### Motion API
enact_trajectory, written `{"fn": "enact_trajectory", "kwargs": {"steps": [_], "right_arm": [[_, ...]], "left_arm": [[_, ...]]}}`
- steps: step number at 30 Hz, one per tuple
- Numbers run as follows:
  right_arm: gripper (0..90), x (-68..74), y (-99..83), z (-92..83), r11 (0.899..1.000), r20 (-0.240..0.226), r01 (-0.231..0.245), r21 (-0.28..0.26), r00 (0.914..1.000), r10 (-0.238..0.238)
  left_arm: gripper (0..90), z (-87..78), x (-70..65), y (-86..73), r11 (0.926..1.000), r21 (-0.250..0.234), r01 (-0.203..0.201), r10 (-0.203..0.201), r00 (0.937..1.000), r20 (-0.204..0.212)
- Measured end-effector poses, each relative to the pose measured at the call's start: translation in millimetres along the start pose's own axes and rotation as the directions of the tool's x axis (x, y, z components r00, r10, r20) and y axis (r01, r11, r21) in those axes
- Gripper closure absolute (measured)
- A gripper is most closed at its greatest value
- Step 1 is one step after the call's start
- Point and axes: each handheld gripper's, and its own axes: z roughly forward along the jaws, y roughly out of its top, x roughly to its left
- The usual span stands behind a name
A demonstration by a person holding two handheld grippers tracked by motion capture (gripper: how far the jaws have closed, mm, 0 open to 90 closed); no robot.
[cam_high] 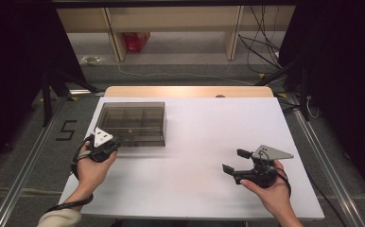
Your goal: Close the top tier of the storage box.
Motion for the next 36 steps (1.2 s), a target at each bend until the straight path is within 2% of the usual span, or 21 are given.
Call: {"fn": "enact_trajectory", "kwargs": {"steps": [16,36], "right_arm": [[16.0,0.0,-0.3,0.3,1.0,0.001,-0.003,0.001,1.0,0.003],[16.0,-0.3,-0.3,-0.2,1.0,0.003,0.0,0.001,1.0,0.0]], "left_arm": [[90.0,1.7,0.9,1.3,1.0,-0.003,0.0,0.0,1.0,-0.005],[90.0,12.5,4.1,8.5,0.9998,-0.018,0.007,-0.008,0.9996,-0.029]]}}
